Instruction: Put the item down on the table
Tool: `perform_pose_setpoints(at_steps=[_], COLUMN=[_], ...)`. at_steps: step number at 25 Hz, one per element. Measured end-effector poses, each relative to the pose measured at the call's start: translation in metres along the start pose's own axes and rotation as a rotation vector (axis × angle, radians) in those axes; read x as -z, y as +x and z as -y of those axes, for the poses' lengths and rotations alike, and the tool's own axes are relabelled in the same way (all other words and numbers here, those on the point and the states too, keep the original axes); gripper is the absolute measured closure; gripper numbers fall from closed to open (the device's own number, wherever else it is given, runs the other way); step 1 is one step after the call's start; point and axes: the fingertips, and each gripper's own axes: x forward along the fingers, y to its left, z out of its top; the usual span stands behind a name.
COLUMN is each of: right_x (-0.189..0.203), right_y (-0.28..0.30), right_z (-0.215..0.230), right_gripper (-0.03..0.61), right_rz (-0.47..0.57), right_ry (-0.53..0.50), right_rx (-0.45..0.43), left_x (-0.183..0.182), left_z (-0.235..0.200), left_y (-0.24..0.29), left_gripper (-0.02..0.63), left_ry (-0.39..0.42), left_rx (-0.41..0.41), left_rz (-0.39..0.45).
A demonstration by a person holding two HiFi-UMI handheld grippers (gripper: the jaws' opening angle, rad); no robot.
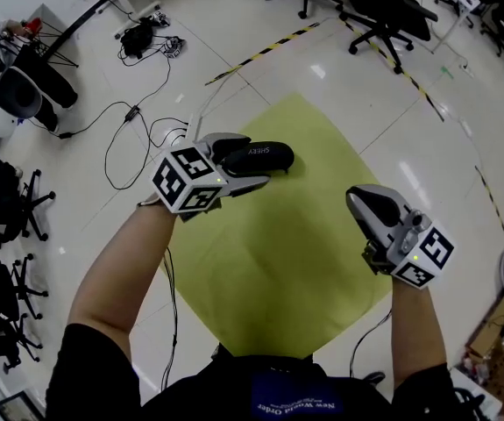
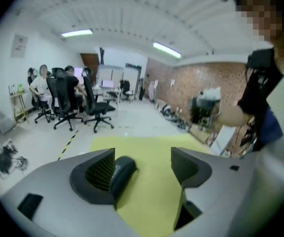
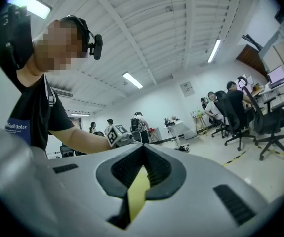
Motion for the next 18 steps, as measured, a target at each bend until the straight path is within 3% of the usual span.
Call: perform_pose_setpoints(at_steps=[3, 7, 10, 12, 13, 16, 18], right_x=[-0.022, -0.058, -0.084, -0.098, -0.103, -0.105, -0.099], right_y=[-0.008, -0.023, -0.029, -0.036, -0.041, -0.059, -0.067], right_z=[-0.013, -0.043, -0.077, -0.102, -0.114, -0.141, -0.157], right_gripper=[0.591, 0.591, 0.591, 0.591, 0.591, 0.591, 0.591], right_rz=[0.018, 0.046, 0.049, 0.054, 0.059, 0.067, 0.055], right_ry=[-0.021, -0.046, -0.088, -0.101, -0.097, -0.051, -0.016], right_rx=[0.002, -0.008, -0.014, -0.017, -0.014, 0.002, 0.008], left_x=[-0.045, -0.065, -0.067, -0.068, -0.070, -0.073, -0.073], left_z=[0.060, 0.132, 0.171, 0.194, 0.205, 0.235, 0.251], left_y=[-0.061, -0.134, -0.183, -0.213, -0.225, -0.251, -0.259], left_gripper=[0.275, 0.275, 0.275, 0.364, 0.378, 0.539, 0.569], left_ry=[-0.118, -0.234, -0.231, -0.211, -0.207, -0.200, -0.198], left_rx=[0.070, 0.096, 0.051, 0.017, 0.006, -0.013, -0.007], left_rz=[0.343, 0.628, 0.728, 0.775, 0.797, 0.842, 0.848])
